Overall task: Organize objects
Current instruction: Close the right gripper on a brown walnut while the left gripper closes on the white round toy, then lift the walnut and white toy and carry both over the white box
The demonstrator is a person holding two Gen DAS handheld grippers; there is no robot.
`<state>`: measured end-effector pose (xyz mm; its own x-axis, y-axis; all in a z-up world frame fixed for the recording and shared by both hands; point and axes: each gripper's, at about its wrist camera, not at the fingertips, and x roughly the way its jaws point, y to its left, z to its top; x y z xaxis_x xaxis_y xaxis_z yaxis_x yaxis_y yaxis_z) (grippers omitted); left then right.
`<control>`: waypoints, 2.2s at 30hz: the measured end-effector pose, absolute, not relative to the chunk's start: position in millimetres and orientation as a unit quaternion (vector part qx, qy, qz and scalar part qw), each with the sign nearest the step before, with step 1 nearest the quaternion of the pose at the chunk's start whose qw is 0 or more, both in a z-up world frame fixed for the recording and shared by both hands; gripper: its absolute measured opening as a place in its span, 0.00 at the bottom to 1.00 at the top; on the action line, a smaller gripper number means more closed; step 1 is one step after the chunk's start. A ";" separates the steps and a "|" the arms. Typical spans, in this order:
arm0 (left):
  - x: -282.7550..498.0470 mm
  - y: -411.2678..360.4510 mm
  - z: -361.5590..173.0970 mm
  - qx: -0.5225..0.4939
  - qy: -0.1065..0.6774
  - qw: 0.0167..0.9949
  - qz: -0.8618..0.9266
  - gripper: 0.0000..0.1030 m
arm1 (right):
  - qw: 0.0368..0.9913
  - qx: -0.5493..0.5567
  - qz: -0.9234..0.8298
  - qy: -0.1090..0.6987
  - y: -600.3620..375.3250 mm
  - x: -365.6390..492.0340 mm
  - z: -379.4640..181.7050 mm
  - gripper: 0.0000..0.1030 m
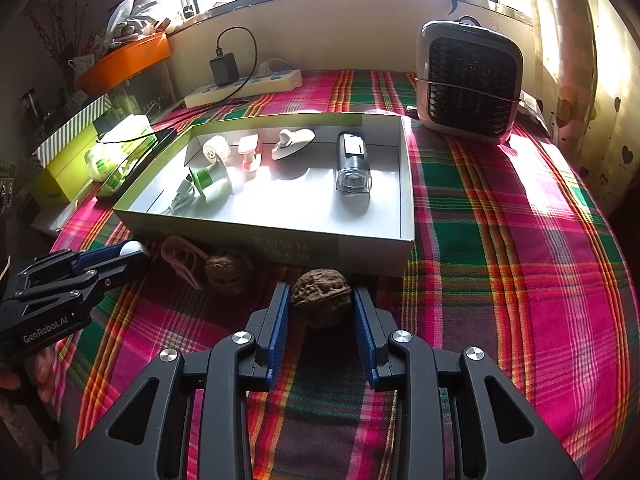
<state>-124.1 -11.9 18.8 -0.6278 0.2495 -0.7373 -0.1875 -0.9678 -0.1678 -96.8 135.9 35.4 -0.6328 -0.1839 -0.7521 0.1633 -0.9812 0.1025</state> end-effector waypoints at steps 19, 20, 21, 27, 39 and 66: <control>-134.7 2.3 47.9 -0.389 -0.032 0.146 0.909 0.28 | 0.108 0.390 -0.915 -0.007 132.3 -101.4 62.0 0.32; -136.8 4.0 49.2 -0.387 -0.031 0.147 0.910 0.28 | 0.107 0.389 -0.915 -0.007 132.6 -103.8 63.0 0.32; -138.7 5.7 50.3 -0.385 -0.030 0.150 0.910 0.28 | 0.106 0.387 -0.916 -0.007 132.7 -105.7 63.6 0.32; -155.8 17.7 51.1 -0.389 -0.018 0.165 0.906 0.28 | 0.101 0.387 -0.916 0.001 133.1 -121.4 66.8 0.32; -189.7 39.0 46.9 -0.397 0.003 0.183 0.900 0.28 | 0.106 0.414 -0.904 0.009 130.3 -154.6 55.6 0.32; -236.6 65.9 27.1 -0.428 0.045 0.200 0.880 0.28 | 0.134 0.461 -0.877 0.032 129.0 -174.1 38.6 0.32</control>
